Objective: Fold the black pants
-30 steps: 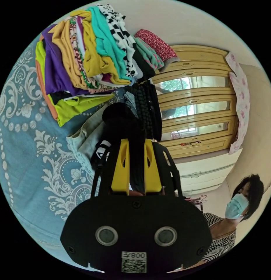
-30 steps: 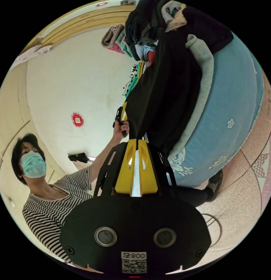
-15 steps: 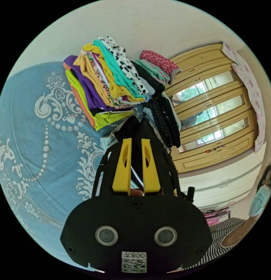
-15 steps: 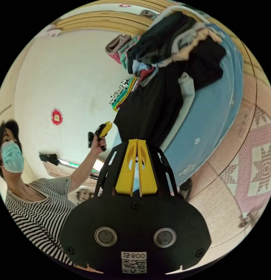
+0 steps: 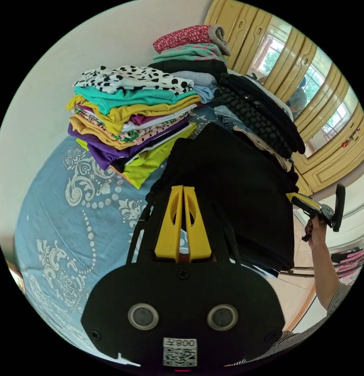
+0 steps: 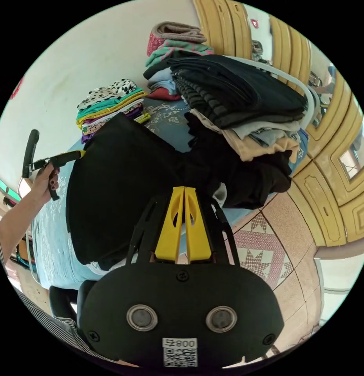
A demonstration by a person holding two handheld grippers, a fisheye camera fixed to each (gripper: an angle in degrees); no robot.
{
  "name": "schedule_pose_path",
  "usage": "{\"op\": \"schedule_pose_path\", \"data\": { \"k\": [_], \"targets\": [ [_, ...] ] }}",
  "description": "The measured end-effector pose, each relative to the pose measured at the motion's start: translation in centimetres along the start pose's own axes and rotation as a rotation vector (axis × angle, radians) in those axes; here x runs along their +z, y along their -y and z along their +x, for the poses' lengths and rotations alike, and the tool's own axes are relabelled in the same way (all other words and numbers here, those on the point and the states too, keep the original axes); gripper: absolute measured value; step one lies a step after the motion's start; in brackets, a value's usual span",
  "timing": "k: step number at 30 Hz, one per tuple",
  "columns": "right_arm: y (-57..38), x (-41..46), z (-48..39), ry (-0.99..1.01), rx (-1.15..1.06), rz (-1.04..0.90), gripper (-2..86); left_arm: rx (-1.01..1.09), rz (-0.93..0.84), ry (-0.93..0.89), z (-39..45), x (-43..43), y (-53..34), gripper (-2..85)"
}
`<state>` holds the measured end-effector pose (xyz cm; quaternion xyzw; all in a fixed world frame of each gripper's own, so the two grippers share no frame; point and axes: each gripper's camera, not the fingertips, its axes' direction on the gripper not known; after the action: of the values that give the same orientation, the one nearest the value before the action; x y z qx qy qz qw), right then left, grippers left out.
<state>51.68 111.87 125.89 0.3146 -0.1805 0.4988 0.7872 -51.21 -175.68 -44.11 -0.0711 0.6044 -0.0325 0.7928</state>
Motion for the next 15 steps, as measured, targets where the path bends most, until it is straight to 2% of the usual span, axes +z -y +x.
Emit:
{"op": "schedule_pose_path", "data": {
  "k": [7, 13, 15],
  "targets": [
    [1.9, -1.4, -1.0, -0.005, 0.076, 0.007, 0.0, 0.093, -0.056, 0.074, 4.0, -0.2, 3.2, 0.1],
    [3.3, -5.3, -3.8, -0.072, -0.002, 0.117, 0.0, 0.071, 0.116, -0.058, 6.0, -3.8, 1.3, 0.1],
    [4.4, -4.1, -4.0, -0.093, -0.017, 0.055, 0.0, 0.101, 0.076, -0.054, 6.9, -2.7, 1.2, 0.1]
  ]
}}
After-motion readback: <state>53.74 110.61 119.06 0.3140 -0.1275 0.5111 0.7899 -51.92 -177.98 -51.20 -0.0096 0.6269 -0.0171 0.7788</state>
